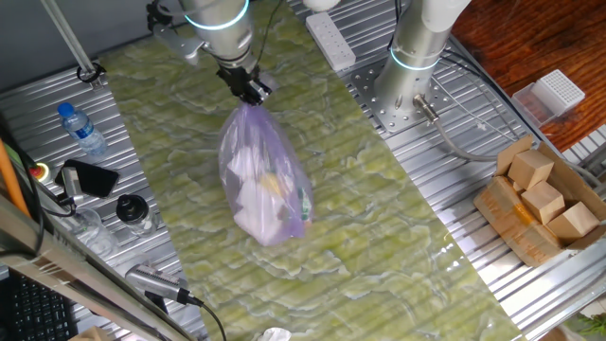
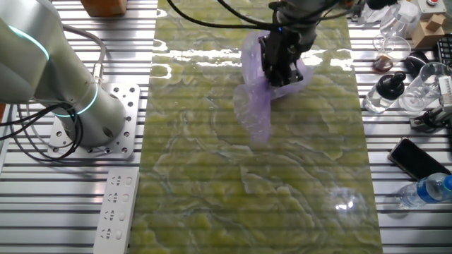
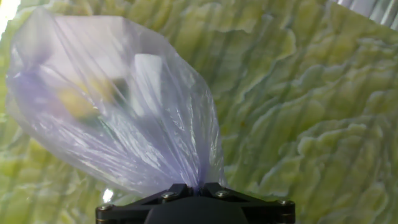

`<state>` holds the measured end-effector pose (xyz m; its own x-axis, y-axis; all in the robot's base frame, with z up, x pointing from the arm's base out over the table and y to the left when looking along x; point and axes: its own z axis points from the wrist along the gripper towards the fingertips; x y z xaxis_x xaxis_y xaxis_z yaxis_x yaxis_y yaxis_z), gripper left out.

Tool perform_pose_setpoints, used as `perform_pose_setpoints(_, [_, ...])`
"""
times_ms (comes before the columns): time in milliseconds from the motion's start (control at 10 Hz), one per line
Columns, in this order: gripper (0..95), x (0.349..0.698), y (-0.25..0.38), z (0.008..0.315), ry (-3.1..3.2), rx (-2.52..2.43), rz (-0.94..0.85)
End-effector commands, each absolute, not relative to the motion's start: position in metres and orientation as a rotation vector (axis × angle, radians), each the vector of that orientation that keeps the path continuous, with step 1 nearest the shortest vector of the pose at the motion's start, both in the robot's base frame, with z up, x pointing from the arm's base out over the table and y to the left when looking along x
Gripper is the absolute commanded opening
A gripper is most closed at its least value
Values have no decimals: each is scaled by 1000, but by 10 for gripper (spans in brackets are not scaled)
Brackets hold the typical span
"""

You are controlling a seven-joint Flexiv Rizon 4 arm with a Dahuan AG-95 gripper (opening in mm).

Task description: Pick up a bag of things

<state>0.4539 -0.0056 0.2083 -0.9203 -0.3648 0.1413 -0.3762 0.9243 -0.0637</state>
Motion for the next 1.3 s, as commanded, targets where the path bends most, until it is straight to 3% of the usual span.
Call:
perform_pose_setpoints(100, [0, 452, -6, 209, -3048, 683, 115])
perform_pose_setpoints(700, [0, 452, -6, 209, -3143, 609, 74])
perform_pose_setpoints(1300, [0, 445, -8, 286, -3060, 587, 40])
